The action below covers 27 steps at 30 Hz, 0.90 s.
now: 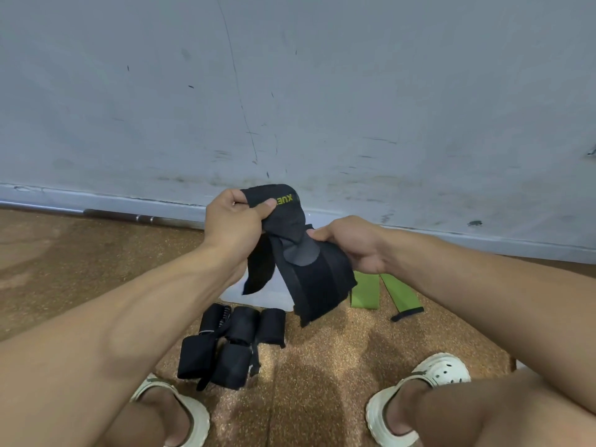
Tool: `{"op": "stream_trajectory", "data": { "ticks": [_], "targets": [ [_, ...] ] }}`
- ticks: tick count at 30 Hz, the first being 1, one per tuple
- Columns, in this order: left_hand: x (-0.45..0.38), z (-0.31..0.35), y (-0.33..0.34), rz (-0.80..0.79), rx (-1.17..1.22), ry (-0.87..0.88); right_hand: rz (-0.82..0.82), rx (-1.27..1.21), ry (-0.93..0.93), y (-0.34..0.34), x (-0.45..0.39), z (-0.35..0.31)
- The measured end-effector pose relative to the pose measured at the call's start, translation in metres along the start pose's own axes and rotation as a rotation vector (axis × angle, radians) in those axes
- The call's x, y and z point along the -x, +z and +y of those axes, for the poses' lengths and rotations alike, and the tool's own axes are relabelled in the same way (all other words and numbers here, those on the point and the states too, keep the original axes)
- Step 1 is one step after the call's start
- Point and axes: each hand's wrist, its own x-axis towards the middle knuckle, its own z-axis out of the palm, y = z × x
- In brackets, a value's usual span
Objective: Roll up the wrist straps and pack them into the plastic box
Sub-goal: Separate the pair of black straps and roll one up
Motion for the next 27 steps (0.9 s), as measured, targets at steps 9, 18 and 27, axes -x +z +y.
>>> {"op": "stream_trajectory", "data": {
  "ticks": [9,18,27],
  "targets": [
    [-0.005,-0.006,-0.008,-0.181,-0.227,-0.194,-0.247,0.586,-0.066,-0.005,0.028,-0.010],
    [0.001,0.003,-0.015,-0.743,-0.513,-0.041,-0.057,0.728,-0.524,-0.032,0.033,-0.015],
    [0.003,-0.003,-0.020,-0.775,-0.798,-0.132,-0.081,0.529,-0.557,-0.046,0.013,-0.004]
  ]
}}
